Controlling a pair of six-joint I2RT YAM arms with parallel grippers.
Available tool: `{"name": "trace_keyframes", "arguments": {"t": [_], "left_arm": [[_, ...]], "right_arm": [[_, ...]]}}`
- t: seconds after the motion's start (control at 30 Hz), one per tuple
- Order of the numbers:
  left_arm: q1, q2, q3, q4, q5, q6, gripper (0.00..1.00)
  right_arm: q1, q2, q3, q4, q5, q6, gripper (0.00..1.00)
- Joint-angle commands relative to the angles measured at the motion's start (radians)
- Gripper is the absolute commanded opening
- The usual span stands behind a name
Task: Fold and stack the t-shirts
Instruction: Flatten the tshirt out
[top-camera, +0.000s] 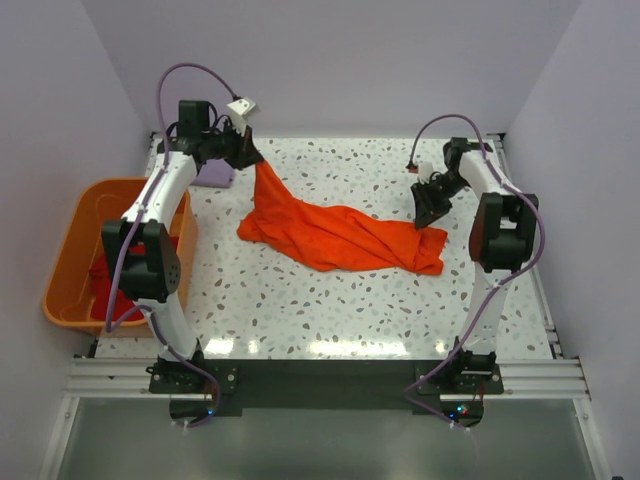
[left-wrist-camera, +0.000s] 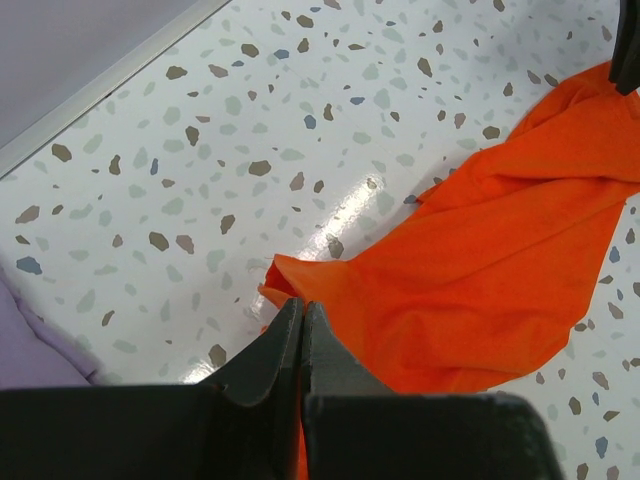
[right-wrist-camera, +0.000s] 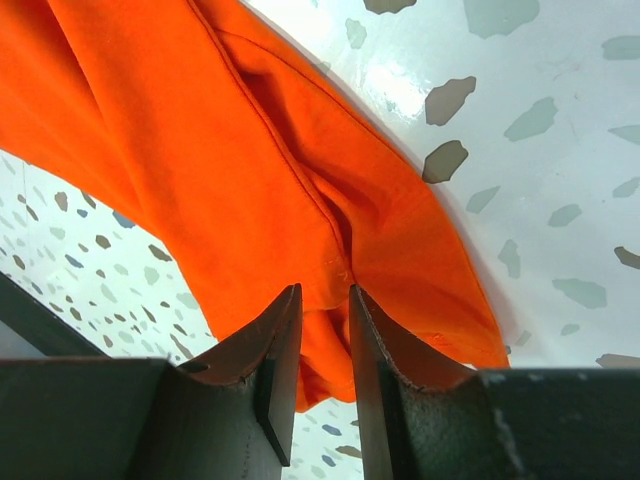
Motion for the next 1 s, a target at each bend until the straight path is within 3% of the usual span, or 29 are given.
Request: {"name": "trace_keyframes", "arguments": {"t": [0.0, 0.43, 0.97], "left_arm": [[-0.010, -0.010, 0.021, 0.034, 0.007, 0.004, 0.00], [-0.010, -0.004, 0.023, 0.031, 0.004, 0.005, 0.00], [-0.013, -0.018, -0.005, 0.028, 0.004, 0.009, 0.00]], "right_arm": [[0.004, 0.018, 0.047, -0.005, 0.018, 0.003, 0.30], [0.020, 0.023, -0.017, -0.001, 0.016, -0.016, 0.27], [0.020, 0.026, -0.028, 0.076, 0.067, 0.001, 0.34]]}}
